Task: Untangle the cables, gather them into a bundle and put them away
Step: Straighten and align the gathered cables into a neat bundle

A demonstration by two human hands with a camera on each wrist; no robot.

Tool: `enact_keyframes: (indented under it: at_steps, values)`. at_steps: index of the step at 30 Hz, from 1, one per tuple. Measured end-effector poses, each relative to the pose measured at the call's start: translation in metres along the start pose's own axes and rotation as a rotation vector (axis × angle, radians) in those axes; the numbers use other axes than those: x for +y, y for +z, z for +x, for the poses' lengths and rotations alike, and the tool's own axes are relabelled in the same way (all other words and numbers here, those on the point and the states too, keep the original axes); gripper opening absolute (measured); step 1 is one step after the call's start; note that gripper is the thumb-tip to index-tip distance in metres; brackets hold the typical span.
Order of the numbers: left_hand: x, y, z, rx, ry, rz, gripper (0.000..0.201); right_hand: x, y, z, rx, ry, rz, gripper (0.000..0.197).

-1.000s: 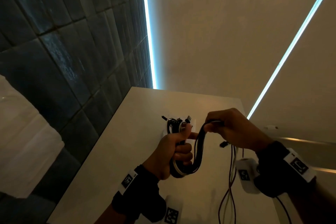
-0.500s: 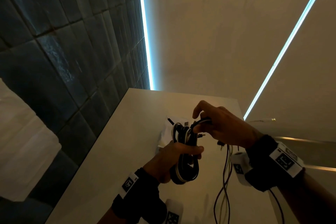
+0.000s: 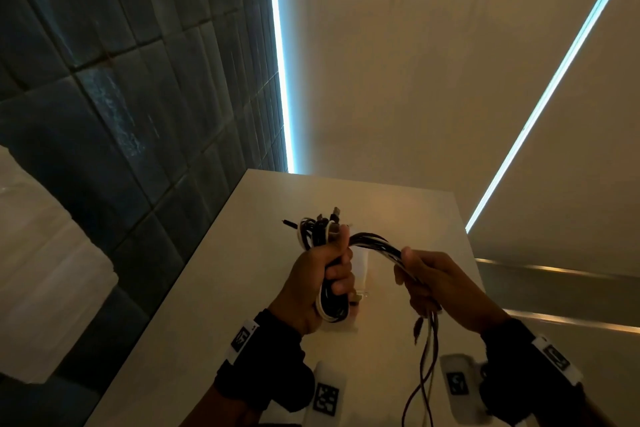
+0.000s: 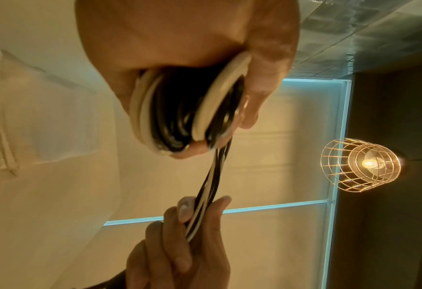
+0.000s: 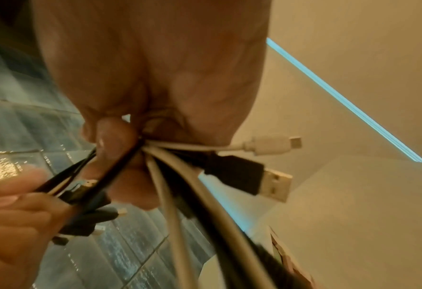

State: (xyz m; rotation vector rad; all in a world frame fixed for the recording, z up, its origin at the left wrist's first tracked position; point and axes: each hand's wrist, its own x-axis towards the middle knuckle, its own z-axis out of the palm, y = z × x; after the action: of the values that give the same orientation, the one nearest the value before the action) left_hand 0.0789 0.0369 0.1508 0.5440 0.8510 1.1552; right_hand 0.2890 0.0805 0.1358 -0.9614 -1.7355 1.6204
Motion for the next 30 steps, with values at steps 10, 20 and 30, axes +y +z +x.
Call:
enact_keyframes:
  at_steps: [10,20,30]
  values:
    - [-0.015,0.005,0.008,0.224,0.081,0.004,0.044,-0.004,0.038,-0.005,0.385,-0.122,-0.070,0.029]
    - [-0.023,0.008,0.007,0.225,0.121,0.138,0.061,-0.031,0.077,0.010,0.404,-0.473,-0.666,0.039]
    - [-0.006,0.012,0.013,0.258,0.155,0.039,0.054,-0.051,0.086,0.015,0.019,-0.169,-1.164,0.053]
